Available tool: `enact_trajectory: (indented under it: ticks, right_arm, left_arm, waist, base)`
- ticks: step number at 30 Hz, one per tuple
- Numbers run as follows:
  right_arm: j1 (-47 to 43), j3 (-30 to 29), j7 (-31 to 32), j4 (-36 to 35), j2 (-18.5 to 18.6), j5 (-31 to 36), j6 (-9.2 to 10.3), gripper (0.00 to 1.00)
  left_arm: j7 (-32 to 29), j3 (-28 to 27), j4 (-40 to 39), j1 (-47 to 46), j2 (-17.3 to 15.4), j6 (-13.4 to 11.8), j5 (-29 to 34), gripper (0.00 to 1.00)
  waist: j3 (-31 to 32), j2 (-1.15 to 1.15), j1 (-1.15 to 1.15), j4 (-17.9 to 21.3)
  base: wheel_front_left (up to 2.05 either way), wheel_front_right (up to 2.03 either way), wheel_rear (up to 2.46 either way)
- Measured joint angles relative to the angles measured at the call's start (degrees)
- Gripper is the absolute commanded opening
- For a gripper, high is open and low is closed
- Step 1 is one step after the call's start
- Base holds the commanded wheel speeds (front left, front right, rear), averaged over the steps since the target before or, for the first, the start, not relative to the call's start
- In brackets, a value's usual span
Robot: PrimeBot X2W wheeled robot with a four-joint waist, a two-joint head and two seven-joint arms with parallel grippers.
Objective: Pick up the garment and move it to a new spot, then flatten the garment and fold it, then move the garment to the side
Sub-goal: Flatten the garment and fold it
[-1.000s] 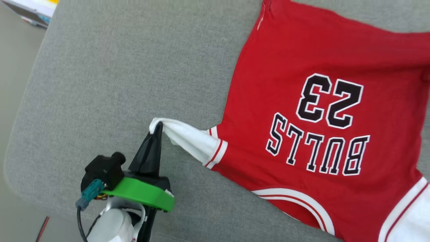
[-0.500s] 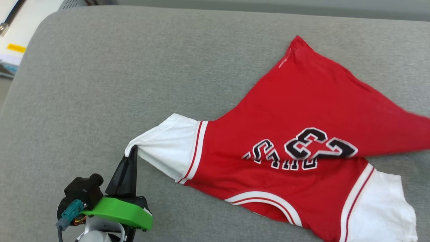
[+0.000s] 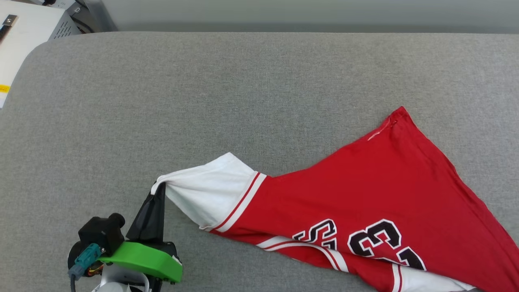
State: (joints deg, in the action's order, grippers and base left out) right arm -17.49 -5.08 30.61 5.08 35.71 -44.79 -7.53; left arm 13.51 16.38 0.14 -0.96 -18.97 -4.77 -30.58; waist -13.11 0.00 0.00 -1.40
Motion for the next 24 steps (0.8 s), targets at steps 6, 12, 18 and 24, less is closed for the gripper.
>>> enact_trajectory:
  ticks: [6, 12, 18, 24]
  right_arm:
    - [-0.14, -3.05, -2.43, -4.42, -3.30, 4.38, 0.00, 1.00]
    - [4.49, -5.42, -4.22, -11.18, -0.22, 6.38, 0.00, 1.00]
    - [14.91, -3.81, -2.01, -15.86, 6.10, 6.90, 0.00, 1.00]
    - [29.11, 6.54, 4.16, -16.45, 10.46, 7.40, 0.00, 1.00]
  left_arm:
    - [-0.02, 0.34, 1.03, 0.01, -0.23, 0.00, 0.00, 0.00]
    - [-0.29, 0.68, 0.91, 0.01, -0.58, 0.00, 0.00, 0.00]
    - [-0.53, 1.80, 0.58, -0.29, -0.64, 0.00, 0.07, 0.00]
    - [-0.54, 3.15, 0.60, -2.39, -0.29, 0.31, 0.55, 0.00]
  waist:
    - [0.45, 0.00, 0.00, -0.20]
    - [0.93, 0.00, 0.00, -0.61]
    - [-0.16, 0.00, 0.00, -1.33]
    - [-2.05, 0.00, 0.00, -2.90]
  base:
    - [0.00, 0.00, 0.00]
    - [0.00, 0.00, 0.00]
    - [0.00, 0.00, 0.00]
    - [0.00, 0.00, 0.00]
